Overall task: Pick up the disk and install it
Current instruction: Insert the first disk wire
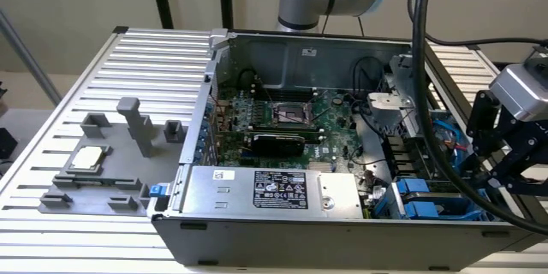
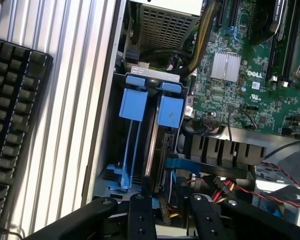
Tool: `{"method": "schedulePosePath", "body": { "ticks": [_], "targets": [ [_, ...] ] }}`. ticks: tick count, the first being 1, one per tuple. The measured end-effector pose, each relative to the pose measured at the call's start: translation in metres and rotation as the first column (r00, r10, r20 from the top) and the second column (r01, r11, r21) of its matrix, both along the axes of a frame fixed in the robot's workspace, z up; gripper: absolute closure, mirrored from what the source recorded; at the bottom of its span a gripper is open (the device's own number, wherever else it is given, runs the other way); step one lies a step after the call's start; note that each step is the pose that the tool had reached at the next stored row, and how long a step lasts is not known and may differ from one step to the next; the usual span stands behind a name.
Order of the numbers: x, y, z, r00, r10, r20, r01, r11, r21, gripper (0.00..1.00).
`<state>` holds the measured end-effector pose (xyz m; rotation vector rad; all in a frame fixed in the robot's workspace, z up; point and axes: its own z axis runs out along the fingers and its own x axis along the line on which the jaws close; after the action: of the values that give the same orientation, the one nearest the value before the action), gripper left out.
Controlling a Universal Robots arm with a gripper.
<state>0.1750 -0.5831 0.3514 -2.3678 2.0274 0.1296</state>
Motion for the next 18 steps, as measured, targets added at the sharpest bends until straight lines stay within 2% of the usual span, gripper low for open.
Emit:
{"method": "schedulePosePath", "body": {
  "ticks": [1,12,18],
  "targets": [
    [0.0,0.0001,0.0,1.0,0.001,0.0003,-0.001,1.0,0.0002,1.0],
    [0.0,0.0008,0.0006,1.0,0.008,0.0009,-0.008,1.0,0.0005,1.0],
    [-0.011,0.0026,0.0011,1.0,0.007,-0.001,-0.007,1.0,0.0005,1.0]
  ]
}}
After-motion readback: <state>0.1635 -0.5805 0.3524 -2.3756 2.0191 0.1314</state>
